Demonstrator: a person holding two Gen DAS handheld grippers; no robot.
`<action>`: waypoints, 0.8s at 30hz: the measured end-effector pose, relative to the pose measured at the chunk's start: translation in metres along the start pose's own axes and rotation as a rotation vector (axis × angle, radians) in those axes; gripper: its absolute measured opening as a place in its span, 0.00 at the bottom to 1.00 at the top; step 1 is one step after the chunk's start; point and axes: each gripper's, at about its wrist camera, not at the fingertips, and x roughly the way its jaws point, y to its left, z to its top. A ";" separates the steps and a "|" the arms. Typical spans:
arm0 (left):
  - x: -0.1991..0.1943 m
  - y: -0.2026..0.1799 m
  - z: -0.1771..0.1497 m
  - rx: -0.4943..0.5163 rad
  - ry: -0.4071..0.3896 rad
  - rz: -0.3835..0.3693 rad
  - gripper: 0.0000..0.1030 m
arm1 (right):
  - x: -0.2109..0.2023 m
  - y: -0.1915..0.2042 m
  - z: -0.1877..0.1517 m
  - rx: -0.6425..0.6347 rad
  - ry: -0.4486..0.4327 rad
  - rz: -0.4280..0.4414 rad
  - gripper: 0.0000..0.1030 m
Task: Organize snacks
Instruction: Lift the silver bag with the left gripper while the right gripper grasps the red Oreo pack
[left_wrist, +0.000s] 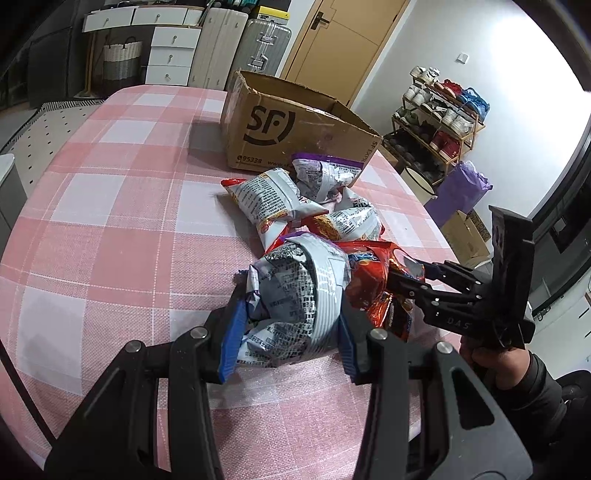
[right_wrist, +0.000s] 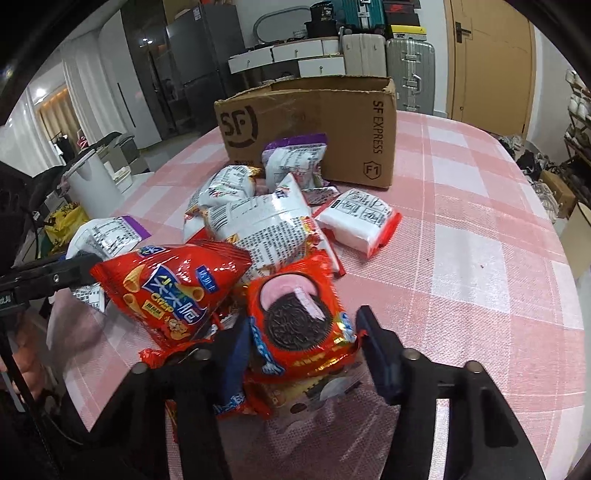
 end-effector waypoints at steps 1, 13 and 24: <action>0.000 0.000 0.000 0.001 -0.001 0.001 0.39 | 0.000 0.001 0.000 -0.005 -0.004 -0.006 0.48; -0.015 -0.010 0.004 0.012 -0.026 0.011 0.39 | -0.027 -0.004 -0.001 0.044 -0.070 0.019 0.45; -0.026 -0.022 0.016 0.061 -0.054 0.041 0.40 | -0.065 0.007 0.014 0.030 -0.164 0.068 0.45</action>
